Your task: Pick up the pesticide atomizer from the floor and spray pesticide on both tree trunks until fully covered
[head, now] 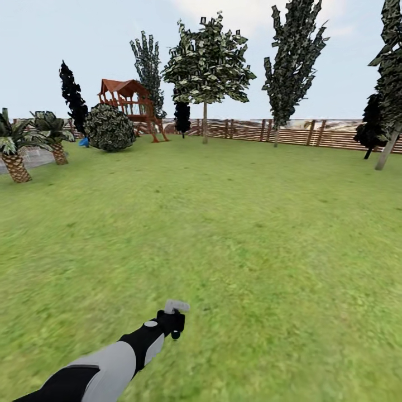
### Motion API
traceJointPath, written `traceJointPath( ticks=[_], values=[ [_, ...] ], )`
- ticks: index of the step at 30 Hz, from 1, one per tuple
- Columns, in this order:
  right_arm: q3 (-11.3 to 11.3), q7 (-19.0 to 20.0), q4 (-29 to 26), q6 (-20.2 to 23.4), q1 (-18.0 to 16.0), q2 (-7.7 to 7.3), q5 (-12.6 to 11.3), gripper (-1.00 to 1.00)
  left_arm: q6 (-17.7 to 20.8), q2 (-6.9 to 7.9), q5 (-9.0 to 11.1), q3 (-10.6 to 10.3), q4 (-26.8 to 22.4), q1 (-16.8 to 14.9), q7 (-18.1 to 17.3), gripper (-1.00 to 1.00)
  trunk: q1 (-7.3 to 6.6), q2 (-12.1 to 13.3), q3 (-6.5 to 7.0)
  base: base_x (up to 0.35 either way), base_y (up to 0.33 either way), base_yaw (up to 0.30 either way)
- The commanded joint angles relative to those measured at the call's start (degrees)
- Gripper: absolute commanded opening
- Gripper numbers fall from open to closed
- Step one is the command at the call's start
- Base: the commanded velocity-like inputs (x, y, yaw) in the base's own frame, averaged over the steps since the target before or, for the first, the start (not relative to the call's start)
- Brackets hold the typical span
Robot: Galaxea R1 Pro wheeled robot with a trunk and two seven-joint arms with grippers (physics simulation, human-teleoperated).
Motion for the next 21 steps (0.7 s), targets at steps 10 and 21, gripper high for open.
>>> traceJointPath(
  ticks=[10,21],
  values=[
    [0.20,0.10,0.25,-0.49,-0.11,-0.01,0.15,1.00,-0.21,0.00,-0.54,0.26,0.09,-0.05,-0.07,-1.00,0.05,-0.08,-0.09,0.350,0.000,0.001],
    [0.20,0.10,0.25,-0.49,-0.11,-0.01,0.15,1.00,-0.20,0.00,-0.54,0.28,0.07,-0.06,-0.09,-1.00,0.05,-0.08,-0.09,0.350,0.000,0.000]
  ],
)
